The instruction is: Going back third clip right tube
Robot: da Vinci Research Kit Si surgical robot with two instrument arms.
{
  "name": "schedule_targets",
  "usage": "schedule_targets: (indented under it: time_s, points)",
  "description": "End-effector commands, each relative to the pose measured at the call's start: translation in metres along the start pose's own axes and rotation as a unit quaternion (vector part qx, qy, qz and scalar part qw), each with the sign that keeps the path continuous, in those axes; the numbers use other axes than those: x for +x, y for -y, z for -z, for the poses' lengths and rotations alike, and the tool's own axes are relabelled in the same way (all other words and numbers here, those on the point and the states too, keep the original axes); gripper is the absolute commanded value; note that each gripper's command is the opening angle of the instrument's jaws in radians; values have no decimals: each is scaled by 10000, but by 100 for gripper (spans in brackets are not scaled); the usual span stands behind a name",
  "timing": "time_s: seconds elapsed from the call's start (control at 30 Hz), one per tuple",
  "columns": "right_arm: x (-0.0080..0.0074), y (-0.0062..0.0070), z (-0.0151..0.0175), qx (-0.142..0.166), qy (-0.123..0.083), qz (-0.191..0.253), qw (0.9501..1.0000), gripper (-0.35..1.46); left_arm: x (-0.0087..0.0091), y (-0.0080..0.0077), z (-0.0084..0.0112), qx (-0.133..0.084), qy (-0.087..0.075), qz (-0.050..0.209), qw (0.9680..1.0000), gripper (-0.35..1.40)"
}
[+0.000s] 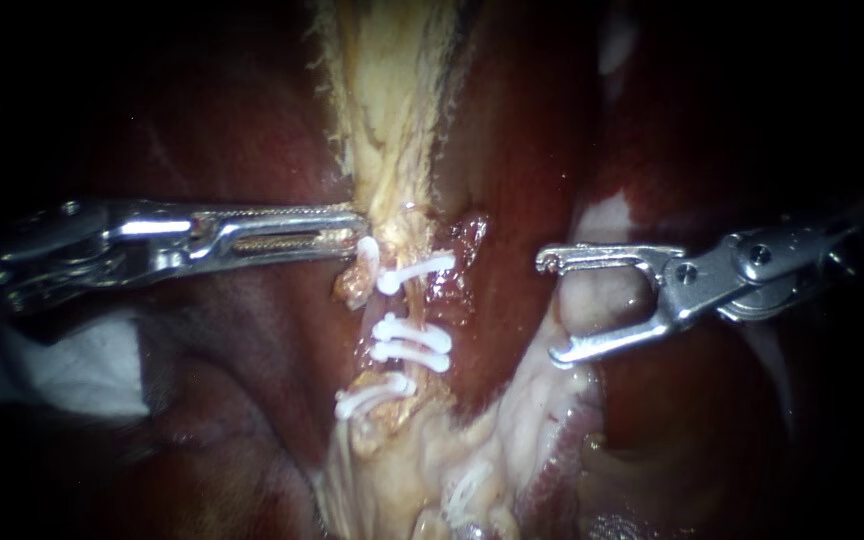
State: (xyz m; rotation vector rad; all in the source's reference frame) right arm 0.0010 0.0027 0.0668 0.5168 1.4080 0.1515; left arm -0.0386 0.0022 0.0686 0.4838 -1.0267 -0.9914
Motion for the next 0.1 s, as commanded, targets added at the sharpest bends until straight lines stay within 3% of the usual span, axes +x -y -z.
schedule_targets:
  time_s: [0.03, 0.1]
  points:
    - [0, 0, 1, 4, 2, 1, 10000, 60, 0, 0, 0, 3, -1, -1, 10000, -35]
    - [0, 0, 1, 4, 3, 1, 10000, 60, 0, 0, 0, 3, -1, -1, 10000, -35]
